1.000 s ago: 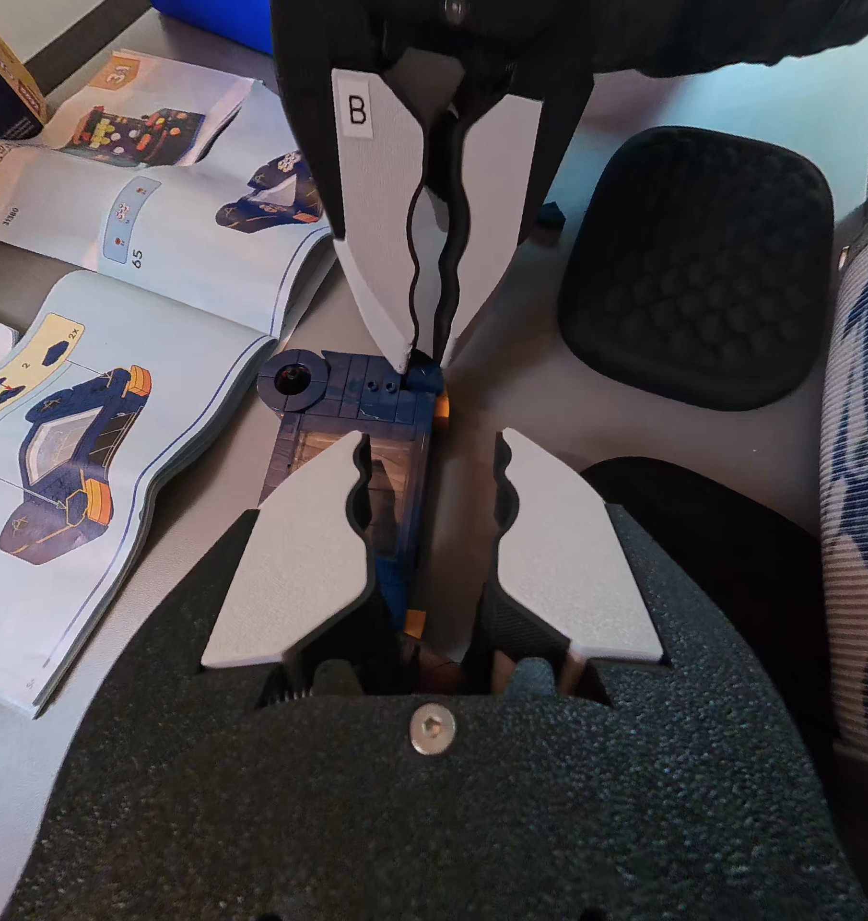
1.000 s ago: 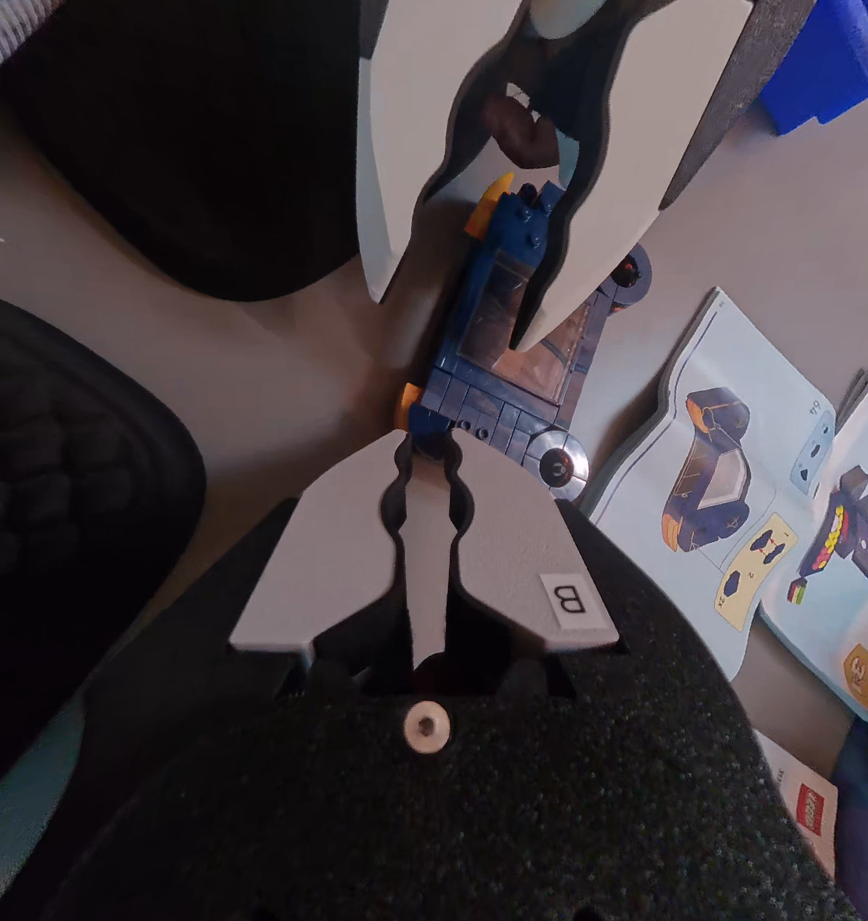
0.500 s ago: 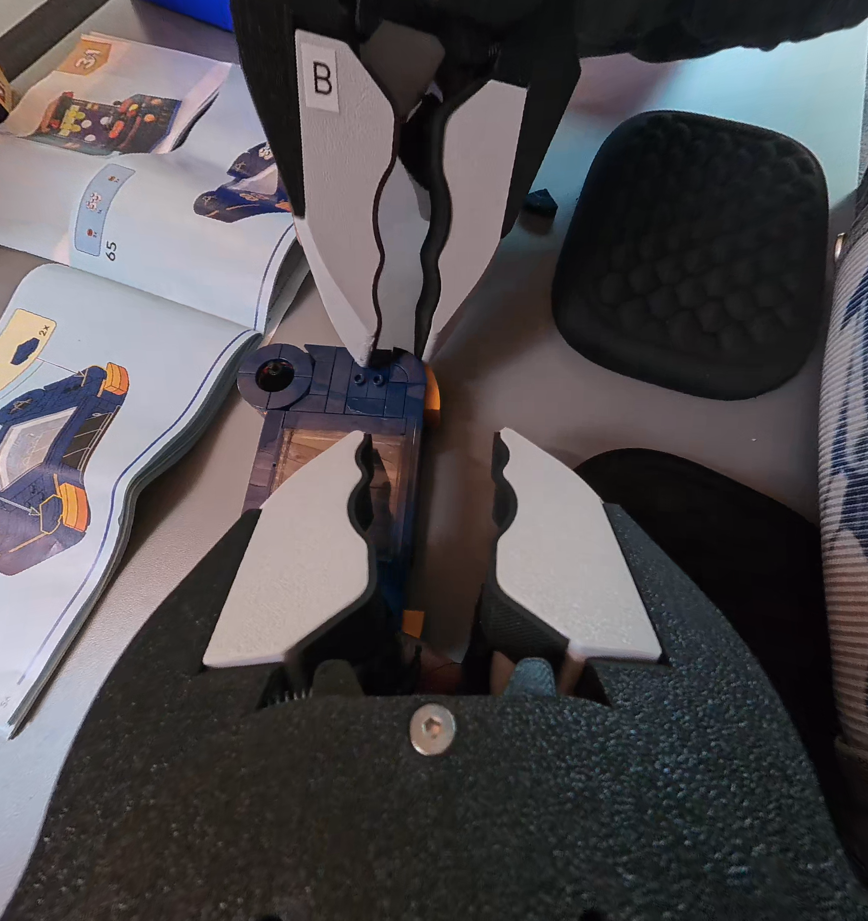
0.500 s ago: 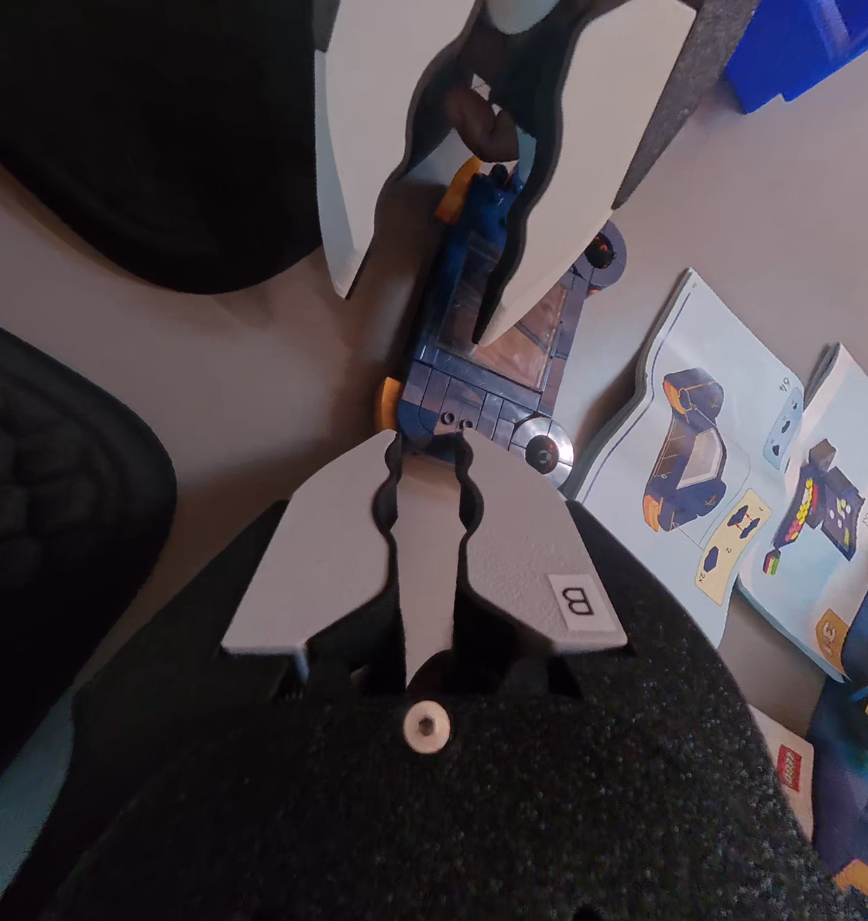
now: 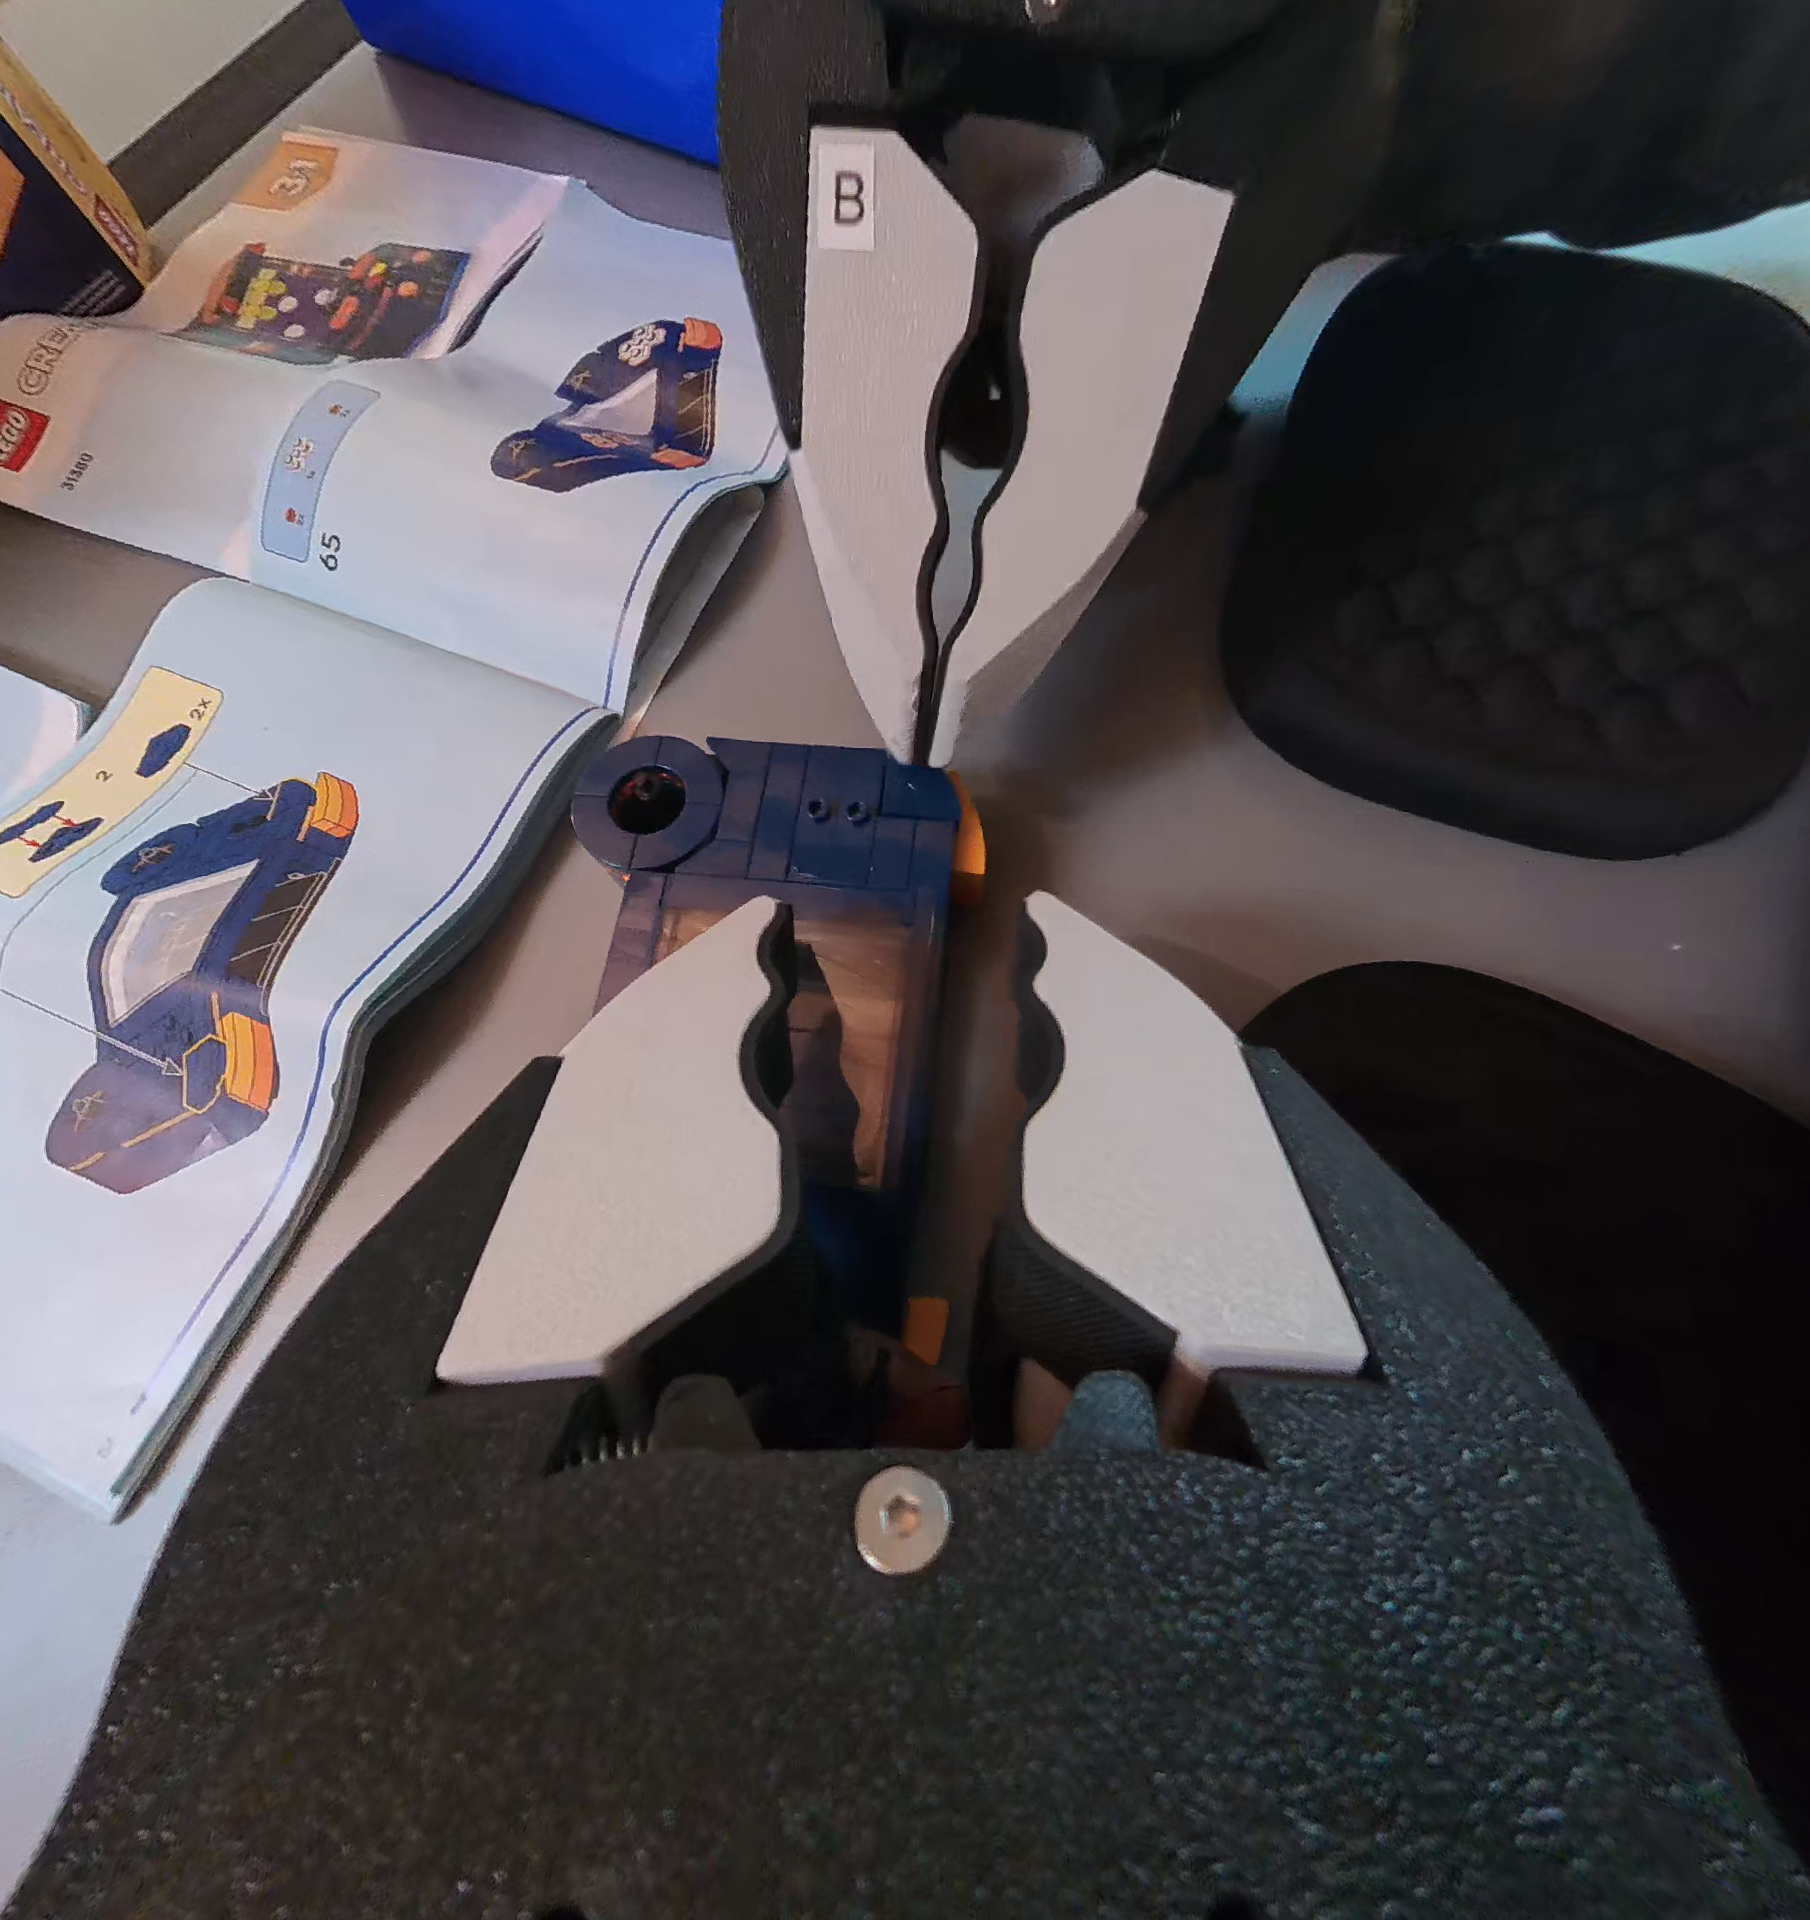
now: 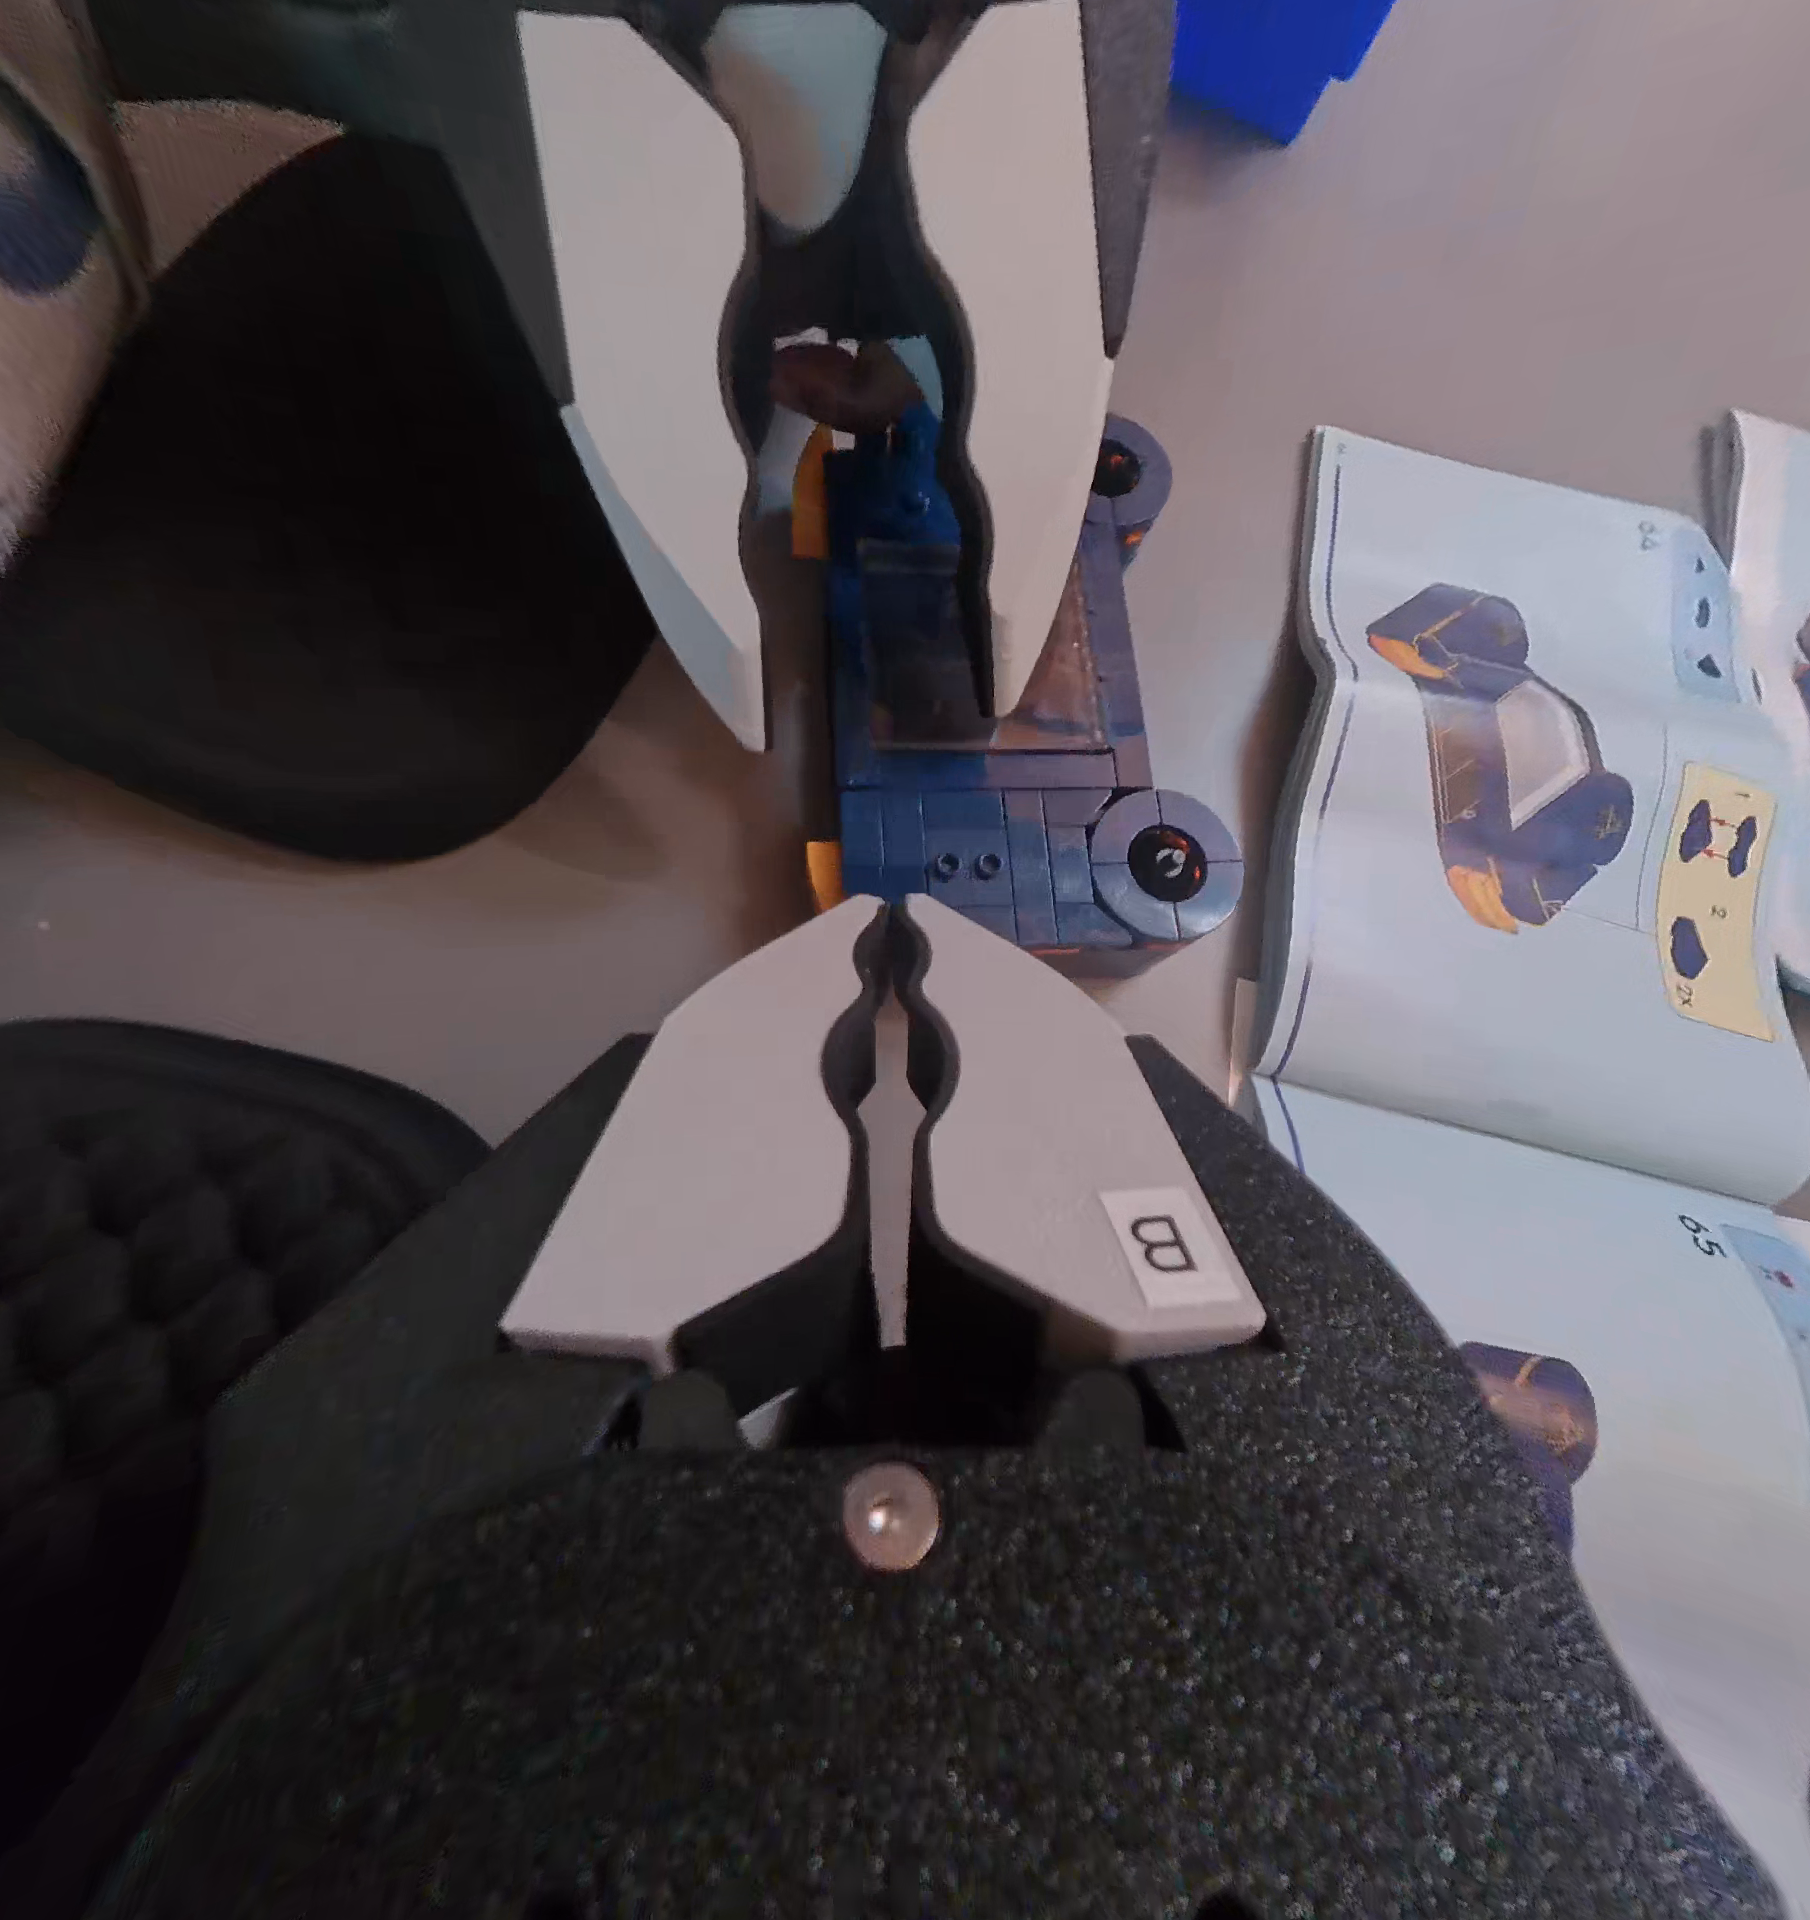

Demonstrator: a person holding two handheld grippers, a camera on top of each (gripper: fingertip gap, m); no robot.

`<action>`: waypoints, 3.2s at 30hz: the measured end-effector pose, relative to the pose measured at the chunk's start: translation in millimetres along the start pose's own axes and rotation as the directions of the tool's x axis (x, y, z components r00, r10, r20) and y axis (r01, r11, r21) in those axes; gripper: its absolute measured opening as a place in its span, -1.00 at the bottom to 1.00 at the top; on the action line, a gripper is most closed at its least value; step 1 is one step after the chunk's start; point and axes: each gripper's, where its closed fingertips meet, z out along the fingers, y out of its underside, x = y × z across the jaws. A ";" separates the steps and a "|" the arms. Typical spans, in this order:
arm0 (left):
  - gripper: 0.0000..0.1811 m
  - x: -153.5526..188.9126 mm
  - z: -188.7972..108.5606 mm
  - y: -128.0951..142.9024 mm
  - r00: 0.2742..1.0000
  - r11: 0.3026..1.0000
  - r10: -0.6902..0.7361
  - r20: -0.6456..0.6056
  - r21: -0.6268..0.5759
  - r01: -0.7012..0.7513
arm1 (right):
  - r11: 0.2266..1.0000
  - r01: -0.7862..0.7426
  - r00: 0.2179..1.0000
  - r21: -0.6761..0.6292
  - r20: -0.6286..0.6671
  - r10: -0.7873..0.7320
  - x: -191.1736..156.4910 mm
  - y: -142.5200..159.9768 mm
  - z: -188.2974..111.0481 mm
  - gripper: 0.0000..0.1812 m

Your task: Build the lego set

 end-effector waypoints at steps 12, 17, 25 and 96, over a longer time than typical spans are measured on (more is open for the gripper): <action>-0.64 -4.6 1.3 5.1 0.999 0.999 -0.032 0.003 -0.001 0.032 | 0.998 -0.058 0.998 0.014 0.006 0.058 2.4 -0.7 3.5 -1.00; -0.65 -5.2 1.0 5.3 1.000 1.000 -0.028 0.004 -0.004 0.028 | 0.998 0.002 0.999 0.066 -0.034 0.000 2.4 -0.3 3.3 -1.00; -0.67 -2.5 0.7 4.2 0.999 0.999 -0.037 -0.014 -0.009 0.036 | 1.000 0.004 0.990 0.030 -0.140 0.001 2.9 -1.6 5.5 -1.00; -0.35 53.4 4.4 -0.3 0.979 0.991 -0.126 -0.160 -0.071 0.116 | 0.910 -0.235 0.966 -0.341 -0.184 0.180 -31.9 89.4 -81.2 -0.56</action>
